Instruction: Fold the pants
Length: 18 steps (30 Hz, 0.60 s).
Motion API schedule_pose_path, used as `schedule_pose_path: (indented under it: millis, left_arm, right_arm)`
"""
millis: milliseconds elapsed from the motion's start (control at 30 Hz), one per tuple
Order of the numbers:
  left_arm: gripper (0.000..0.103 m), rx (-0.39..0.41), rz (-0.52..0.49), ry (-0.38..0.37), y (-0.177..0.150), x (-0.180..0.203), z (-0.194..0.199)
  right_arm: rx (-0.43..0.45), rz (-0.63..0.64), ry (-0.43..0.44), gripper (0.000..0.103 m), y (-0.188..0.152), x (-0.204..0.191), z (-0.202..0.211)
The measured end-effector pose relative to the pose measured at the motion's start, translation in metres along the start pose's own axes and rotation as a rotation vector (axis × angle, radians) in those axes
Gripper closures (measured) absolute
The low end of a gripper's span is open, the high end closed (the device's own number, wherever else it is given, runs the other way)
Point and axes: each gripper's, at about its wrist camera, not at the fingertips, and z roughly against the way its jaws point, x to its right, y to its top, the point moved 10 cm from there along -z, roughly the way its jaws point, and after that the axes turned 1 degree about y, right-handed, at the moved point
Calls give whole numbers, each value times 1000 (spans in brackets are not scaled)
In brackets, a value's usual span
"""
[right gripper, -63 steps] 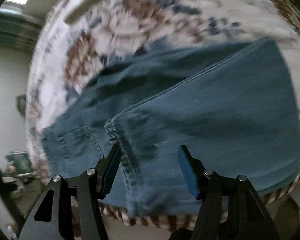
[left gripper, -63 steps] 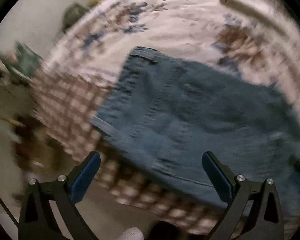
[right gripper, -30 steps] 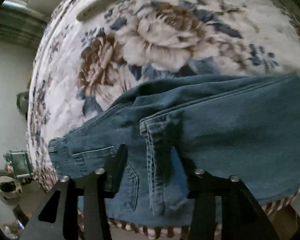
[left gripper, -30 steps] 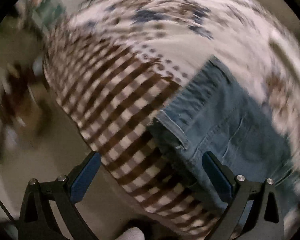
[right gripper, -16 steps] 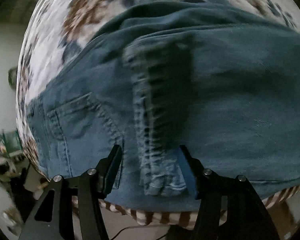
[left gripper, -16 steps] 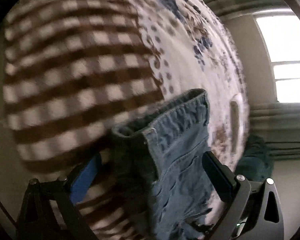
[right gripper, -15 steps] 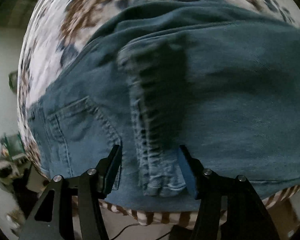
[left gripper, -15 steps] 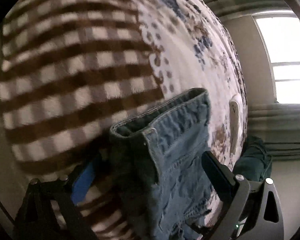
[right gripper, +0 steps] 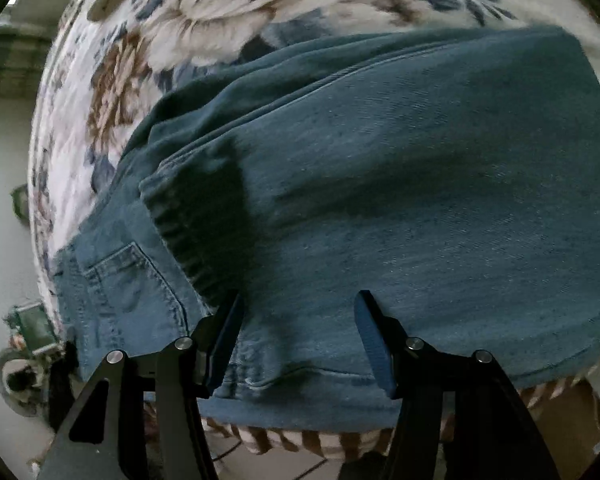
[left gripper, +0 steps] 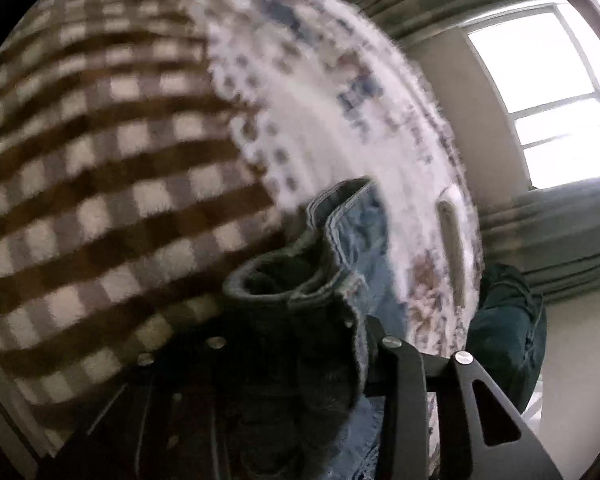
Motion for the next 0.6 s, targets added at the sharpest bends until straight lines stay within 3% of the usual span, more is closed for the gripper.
schedule_pose_path:
  millis: [133, 267, 433, 600]
  left_arm:
    - [60, -11, 59, -22, 9, -10, -22]
    - [75, 64, -54, -38, 7, 23, -7]
    - [76, 109, -259, -96, -13, 103, 30]
    - [76, 64, -457, -193, -83, 207, 53]
  right_arm:
    - [47, 23, 5, 43, 0, 5, 13]
    - [79, -2, 23, 43, 0, 16, 23]
    - [102, -83, 70, 43, 5, 55, 45]
    - [125, -178, 98, 43, 7, 110, 76]
